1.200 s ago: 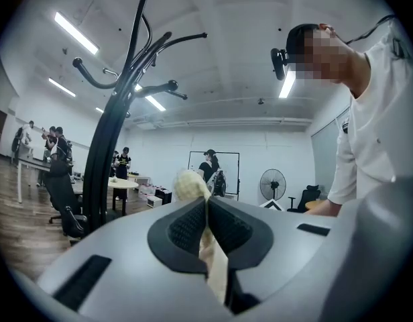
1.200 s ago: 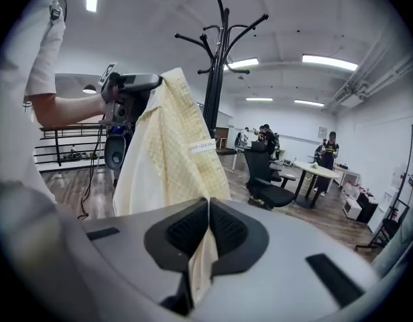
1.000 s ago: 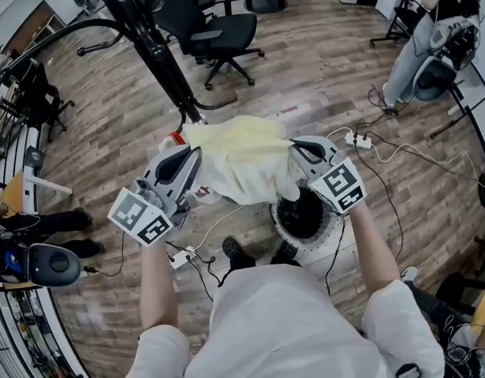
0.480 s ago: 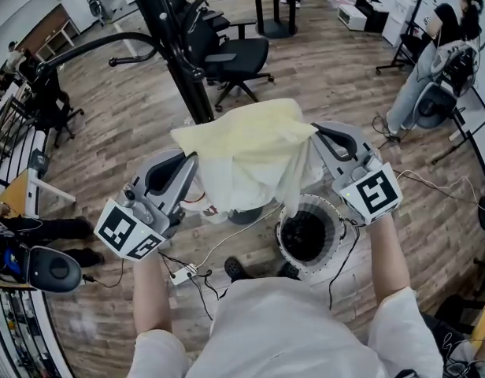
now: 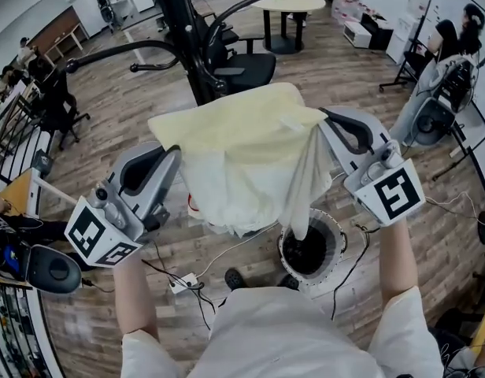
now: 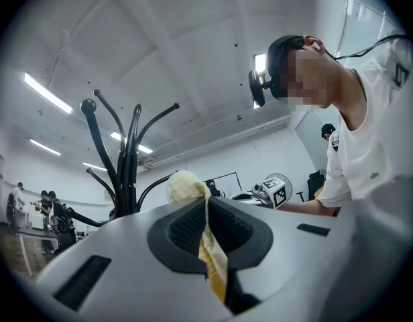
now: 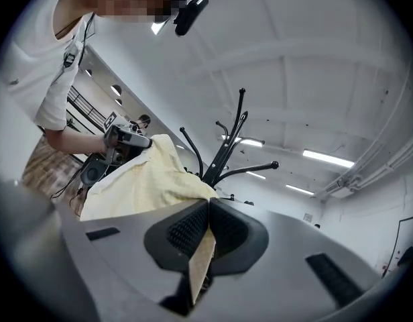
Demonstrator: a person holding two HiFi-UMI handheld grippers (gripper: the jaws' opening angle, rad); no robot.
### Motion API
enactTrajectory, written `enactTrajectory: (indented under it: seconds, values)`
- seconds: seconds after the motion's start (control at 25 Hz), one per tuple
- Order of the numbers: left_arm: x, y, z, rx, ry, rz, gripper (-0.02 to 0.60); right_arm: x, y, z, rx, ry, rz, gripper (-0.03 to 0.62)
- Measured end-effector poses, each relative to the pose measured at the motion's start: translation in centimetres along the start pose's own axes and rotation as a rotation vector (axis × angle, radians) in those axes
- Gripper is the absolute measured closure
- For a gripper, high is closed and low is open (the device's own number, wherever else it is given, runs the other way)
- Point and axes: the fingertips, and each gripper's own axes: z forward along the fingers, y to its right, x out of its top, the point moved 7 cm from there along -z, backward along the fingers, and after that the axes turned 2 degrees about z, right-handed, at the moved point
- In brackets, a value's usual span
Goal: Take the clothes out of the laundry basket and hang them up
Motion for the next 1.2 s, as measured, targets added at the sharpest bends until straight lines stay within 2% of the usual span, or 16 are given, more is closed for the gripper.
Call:
enactTrajectory:
  seconds: [0.32, 0.52, 0.92, 1.2]
  values:
    - [3.6, -1.8, -1.8, 0.077, -0.006, 0.07, 0.555, 4.8, 0.7, 1.9, 0.015, 0.068, -0.083, 0.582]
    - [5.5, -5.0, -2.1, 0.122, 0.002, 0.089, 0.555, 7.5, 2.2, 5.1, 0.02, 0.096, -0.115, 0.582]
    - [8.0, -7.2, -2.0, 0.18, 0.039, 0.161, 0.555, 10.3, 5.3, 8.6, -0.001, 0.138, -0.119, 0.583]
    - [7.7, -9.1, -1.4, 0.228, 0.025, 0.18, 0.555, 10.2, 7.1, 12.4, -0.014, 0.094, -0.118, 0.583]
